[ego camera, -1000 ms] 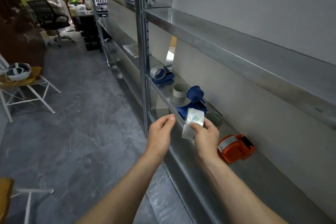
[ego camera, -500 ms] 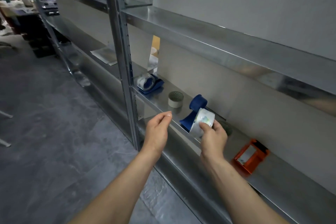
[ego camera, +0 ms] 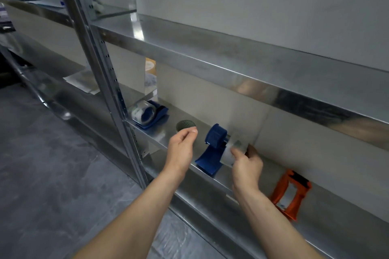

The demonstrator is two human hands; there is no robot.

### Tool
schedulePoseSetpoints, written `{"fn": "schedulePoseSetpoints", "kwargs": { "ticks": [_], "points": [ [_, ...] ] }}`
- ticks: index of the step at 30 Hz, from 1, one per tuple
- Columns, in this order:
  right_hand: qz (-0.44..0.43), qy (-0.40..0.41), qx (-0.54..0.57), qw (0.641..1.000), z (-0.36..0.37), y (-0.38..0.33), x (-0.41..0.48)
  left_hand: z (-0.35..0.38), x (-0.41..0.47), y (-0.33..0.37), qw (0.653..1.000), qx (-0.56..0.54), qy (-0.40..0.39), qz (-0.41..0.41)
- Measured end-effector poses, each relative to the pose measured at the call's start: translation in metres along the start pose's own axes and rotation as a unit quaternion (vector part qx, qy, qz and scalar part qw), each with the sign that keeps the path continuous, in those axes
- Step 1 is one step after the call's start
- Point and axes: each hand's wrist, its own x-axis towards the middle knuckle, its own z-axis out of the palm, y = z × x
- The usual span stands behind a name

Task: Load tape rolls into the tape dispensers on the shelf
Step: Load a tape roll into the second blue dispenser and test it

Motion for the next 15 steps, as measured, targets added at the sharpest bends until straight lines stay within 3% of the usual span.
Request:
{"fn": "schedulePoseSetpoints", "kwargs": {
  "ticks": [7,15],
  "points": [
    [0.024,0.021,-0.025,0.999,0.007,0.012,0.019,0.016,0.042,-0.007,0.999,0.022,-0.037,-0.014],
    [-0.004,0.095,-0.047,0.994,0.039,0.02,0.022,0.014,0.084,-0.013,0.984,0.074,-0.164,-0.017]
  ]
}}
